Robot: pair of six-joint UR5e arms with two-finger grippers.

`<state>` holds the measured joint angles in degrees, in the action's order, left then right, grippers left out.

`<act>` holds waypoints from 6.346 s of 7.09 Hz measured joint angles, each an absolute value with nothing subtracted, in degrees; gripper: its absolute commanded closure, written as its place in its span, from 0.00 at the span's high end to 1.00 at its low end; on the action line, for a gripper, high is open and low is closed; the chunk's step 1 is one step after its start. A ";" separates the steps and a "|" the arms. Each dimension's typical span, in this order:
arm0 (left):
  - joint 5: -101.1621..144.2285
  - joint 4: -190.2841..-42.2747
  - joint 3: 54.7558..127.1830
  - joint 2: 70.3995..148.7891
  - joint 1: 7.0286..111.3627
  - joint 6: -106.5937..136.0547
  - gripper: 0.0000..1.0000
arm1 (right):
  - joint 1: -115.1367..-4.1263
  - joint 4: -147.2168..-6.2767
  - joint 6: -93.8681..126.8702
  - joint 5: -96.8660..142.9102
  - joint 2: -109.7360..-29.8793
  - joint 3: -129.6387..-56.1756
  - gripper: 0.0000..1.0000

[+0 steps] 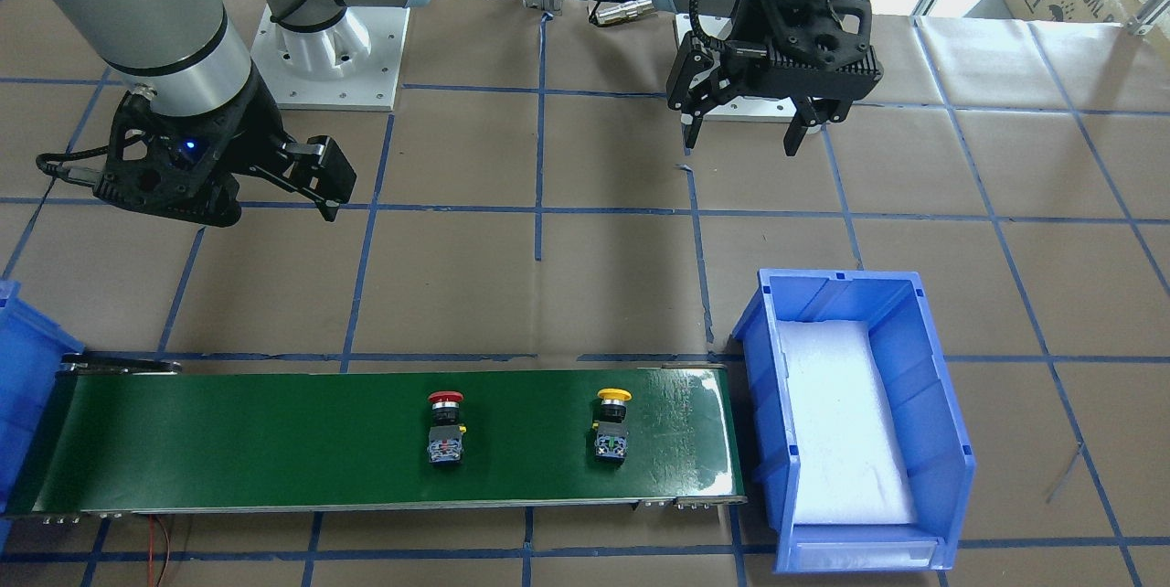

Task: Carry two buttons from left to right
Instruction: 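Withdraw the left gripper above the bin as the belt carries buttons, then lower the right gripper onto the red button on the belt, then grasp the red button with the right gripper and lift it, then carry the red button into the blue bin and release it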

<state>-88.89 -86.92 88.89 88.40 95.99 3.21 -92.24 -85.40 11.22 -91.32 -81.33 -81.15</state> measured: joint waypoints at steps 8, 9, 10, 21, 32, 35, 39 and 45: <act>-88.80 -86.92 89.27 88.24 96.11 3.18 1.00 | -91.66 -87.16 10.57 -91.32 -80.68 -81.05 1.00; -88.78 -86.91 89.28 88.24 96.13 3.22 1.00 | -91.62 -87.78 10.38 -91.30 -80.08 -80.95 1.00; -88.71 -86.87 89.29 88.26 96.15 3.26 1.00 | -91.59 -88.38 10.11 -91.32 -79.47 -80.97 1.00; -88.04 -86.78 89.38 88.40 96.16 3.18 1.00 | -91.20 -99.84 9.99 -90.54 -57.05 -73.11 1.00; -87.96 -86.74 89.44 88.43 95.99 3.28 1.00 | -91.84 -104.33 9.03 -90.52 -53.37 -73.41 0.87; -88.06 -86.77 89.47 88.36 96.02 3.32 1.00 | -91.85 -104.02 7.08 -90.66 -53.11 -73.62 0.35; -88.18 -86.75 89.46 88.33 95.90 3.25 1.00 | -91.09 -103.63 6.05 -91.17 -54.22 -72.51 0.05; -88.19 -87.33 89.38 88.24 95.88 3.25 1.00 | -74.90 -91.73 -16.73 -91.59 -59.38 -65.17 0.07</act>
